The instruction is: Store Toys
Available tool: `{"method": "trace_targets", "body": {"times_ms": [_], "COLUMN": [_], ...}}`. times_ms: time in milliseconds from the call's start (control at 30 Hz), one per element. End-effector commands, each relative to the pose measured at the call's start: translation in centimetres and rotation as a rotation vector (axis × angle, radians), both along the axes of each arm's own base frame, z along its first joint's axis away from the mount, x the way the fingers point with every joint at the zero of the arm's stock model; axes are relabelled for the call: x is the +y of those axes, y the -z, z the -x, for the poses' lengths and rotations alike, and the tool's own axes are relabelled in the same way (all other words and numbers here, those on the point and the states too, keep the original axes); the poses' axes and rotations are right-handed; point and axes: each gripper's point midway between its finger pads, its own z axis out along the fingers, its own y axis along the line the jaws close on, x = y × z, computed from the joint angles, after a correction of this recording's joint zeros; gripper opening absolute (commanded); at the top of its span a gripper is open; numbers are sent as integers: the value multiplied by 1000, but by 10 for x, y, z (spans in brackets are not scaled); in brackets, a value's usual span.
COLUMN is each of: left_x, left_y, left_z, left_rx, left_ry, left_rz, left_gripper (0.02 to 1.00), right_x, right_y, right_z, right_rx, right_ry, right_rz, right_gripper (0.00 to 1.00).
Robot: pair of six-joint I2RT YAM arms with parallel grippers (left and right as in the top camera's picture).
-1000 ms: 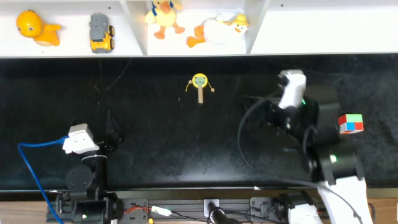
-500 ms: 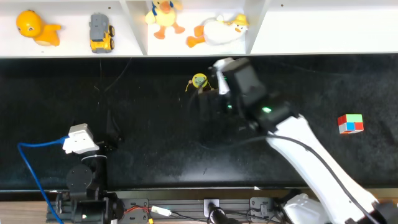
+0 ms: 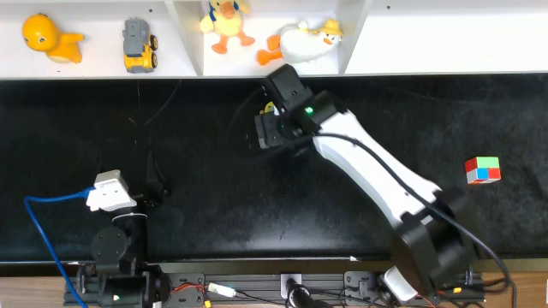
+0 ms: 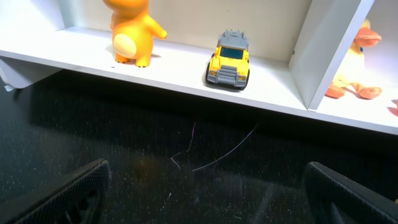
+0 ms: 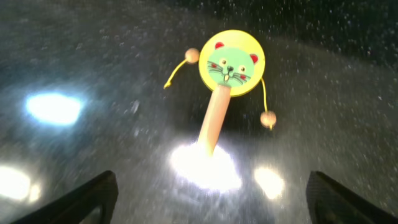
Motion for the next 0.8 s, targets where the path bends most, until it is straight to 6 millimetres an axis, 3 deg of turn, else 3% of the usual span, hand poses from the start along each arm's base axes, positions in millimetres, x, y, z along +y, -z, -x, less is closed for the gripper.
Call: {"method": "trace_targets", "body": {"times_ms": [33, 200, 500, 800], "left_x": [-2, -2, -2, -2], "left_y": [0, 0, 0, 0], "left_z": [0, 0, 0, 0], "left_rx": [-6, -6, -6, -6], "left_ry": [14, 14, 14, 14], "left_rz": [-18, -18, -18, -18], "left_gripper": [998, 998, 998, 998], "right_x": [13, 16, 16, 21], "right_y": [1, 17, 37, 49], "right_z": [-12, -9, -7, -12], "right_rx": [-18, 40, 88, 88], "right_ry": [-4, 12, 47, 50], "right_rz": [55, 111, 134, 129], "right_gripper": [825, 798, 643, 614]}}
